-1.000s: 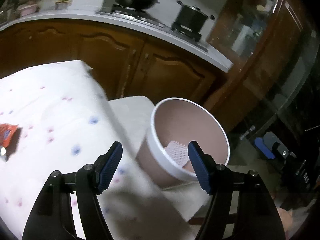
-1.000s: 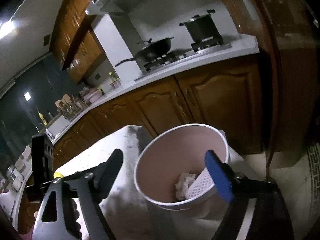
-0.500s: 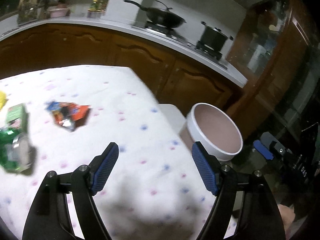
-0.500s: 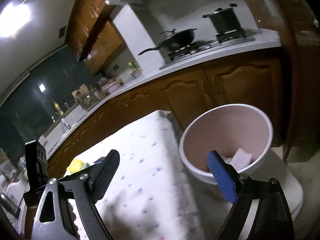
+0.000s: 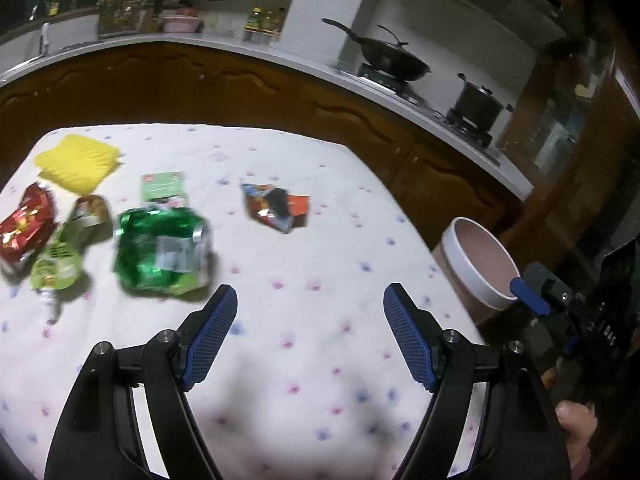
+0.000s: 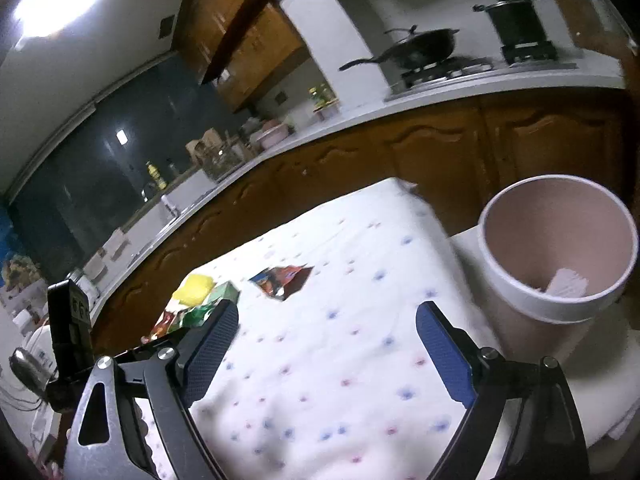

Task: Collect trash
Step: 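Move both open tools back over the remaining trash on the table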

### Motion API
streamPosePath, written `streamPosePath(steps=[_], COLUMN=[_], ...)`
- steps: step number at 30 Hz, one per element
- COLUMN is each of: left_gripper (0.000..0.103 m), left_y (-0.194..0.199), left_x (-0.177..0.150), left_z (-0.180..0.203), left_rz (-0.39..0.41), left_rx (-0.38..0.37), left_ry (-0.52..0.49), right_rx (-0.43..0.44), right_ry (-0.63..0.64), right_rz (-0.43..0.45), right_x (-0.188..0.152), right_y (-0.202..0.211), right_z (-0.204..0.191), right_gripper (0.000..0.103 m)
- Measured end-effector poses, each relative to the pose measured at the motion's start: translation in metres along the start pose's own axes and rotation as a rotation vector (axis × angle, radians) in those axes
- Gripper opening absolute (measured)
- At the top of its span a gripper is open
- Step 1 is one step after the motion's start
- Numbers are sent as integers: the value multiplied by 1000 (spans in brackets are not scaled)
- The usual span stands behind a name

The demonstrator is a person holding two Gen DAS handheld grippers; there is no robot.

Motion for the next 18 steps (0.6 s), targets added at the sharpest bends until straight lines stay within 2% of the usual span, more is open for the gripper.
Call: streamPosePath(steps=[10, 18], left_gripper=[77, 77], left_y=[25, 38], left_x=[-5, -3], left_z=[-51, -87], left_rz=[34, 53], left_rx=[69, 121], left_ry=[77, 114], right_rx=[33, 45], right_ry=[47, 69], right_rz=[-42, -64], right_x=[-19, -21], right_y=[-15, -29], right_z=[-34, -50], right_gripper=[92, 92])
Point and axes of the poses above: each gripper's, at about its wrist camera, not at the fingertips, and y roughly against the way its jaws point, z to its right, x to its top, the point moved 10 cm from there along -y, roughly the way its jaws point, and after that the axes turned 6 degrees about -x, right-handed, at the moved point
